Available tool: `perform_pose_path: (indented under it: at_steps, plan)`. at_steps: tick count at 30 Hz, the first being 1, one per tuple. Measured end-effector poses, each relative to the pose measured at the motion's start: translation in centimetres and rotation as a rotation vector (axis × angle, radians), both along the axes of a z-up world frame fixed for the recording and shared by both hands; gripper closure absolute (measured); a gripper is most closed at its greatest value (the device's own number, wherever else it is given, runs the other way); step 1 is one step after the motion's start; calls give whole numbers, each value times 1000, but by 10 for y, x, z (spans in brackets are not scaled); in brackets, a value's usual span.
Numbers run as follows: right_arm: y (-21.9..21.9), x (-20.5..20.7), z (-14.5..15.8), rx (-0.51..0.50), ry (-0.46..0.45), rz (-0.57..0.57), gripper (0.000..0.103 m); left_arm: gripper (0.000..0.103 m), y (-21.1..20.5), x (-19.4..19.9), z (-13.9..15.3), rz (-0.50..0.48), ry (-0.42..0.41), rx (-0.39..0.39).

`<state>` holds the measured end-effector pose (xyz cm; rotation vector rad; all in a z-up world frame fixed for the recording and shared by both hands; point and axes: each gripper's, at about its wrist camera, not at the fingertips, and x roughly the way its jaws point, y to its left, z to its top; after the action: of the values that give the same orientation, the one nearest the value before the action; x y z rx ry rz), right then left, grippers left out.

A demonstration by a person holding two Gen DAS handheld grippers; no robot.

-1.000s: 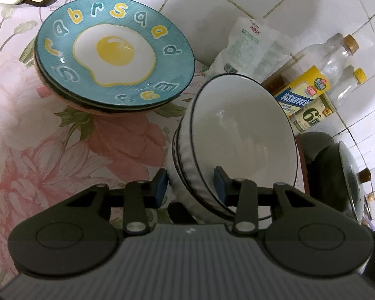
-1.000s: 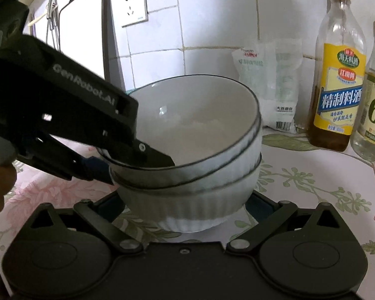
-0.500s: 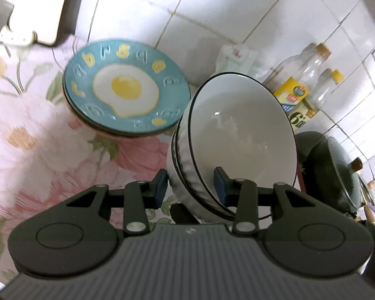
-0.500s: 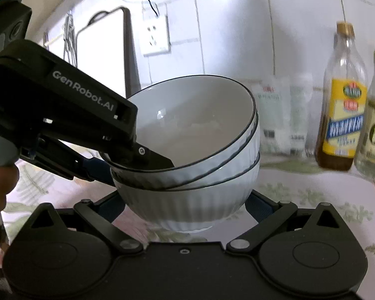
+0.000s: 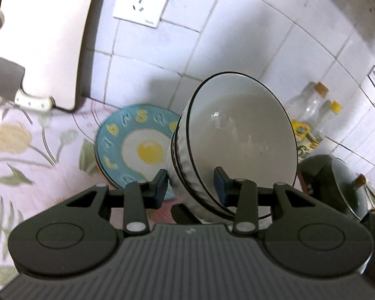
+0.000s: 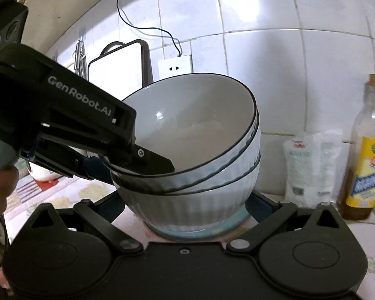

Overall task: Organize plates and bowls
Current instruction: 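Lift the bowl stack with the left gripper and carry it over the egg-print plates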

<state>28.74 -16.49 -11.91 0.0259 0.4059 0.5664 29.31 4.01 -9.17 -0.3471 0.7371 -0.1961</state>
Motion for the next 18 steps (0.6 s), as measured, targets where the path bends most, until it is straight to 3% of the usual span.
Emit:
perform_pose_path:
  at_steps: [10,18]
  plan:
    - [33,59,-17,-24,42,-11,0,65,25,56,-16,-48,-26,47]
    - [52,95,-37,-7,126,-23,0,65,35,86,-39,-19,2,69]
